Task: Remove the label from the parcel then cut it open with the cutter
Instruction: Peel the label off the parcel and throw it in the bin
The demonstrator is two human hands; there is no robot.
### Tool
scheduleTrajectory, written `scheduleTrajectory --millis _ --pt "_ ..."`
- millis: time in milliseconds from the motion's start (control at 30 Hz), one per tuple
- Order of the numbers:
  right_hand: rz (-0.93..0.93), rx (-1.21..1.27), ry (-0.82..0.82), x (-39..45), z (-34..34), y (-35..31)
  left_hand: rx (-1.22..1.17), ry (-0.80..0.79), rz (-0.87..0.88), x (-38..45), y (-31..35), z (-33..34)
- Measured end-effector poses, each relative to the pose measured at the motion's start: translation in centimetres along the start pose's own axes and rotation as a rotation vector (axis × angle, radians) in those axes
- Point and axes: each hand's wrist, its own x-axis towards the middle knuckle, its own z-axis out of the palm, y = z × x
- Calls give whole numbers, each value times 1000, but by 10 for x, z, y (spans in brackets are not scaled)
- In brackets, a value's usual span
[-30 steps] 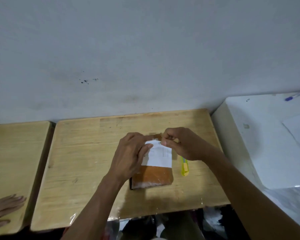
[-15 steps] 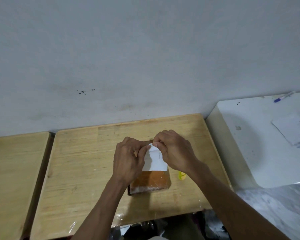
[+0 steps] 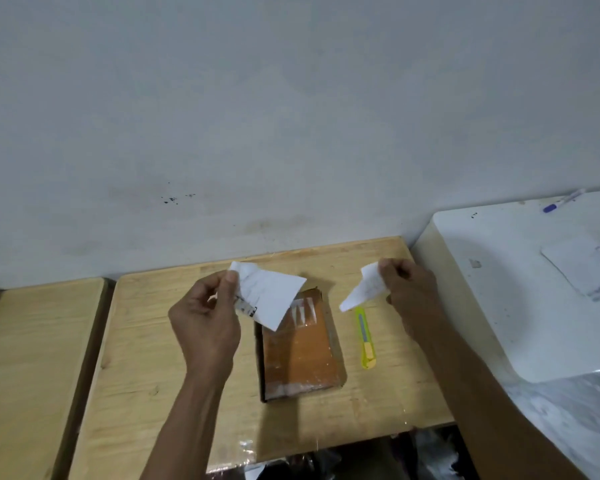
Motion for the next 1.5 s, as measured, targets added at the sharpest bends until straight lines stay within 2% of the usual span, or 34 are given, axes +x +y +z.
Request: scheduleTrajectory --millis 67,200,300,367,600,900,1167,1300,1500 --pt "-71 47 -29 -7 5 -11 -22 1 -138 5 -3 7" --pt "-214 237 -88 -37 40 -38 -67 -12 -299 -5 -2 23" --pt "-292 71 -124 -51 65 -41 -177 -114 -385 -13 3 27" --pt "-260 -48 -130 -51 75 -36 -241 -188 -424 -16 8 28" --pt "-247 -146 -95 -43 82 -24 -349 -337 -517 -17 15 25" --pt "-361 -107 -105 -50 87 -27 -383 -442 -537 -17 17 29" --pt "-326 -62 -130 -51 83 -32 -149 -420 -395 -8 11 28" --pt "-358 -176 -272 -45 68 -40 -28 -521 -276 -2 11 21" --pt "-515 -426 -784 -18 49 -59 66 -636 -145 7 17 14"
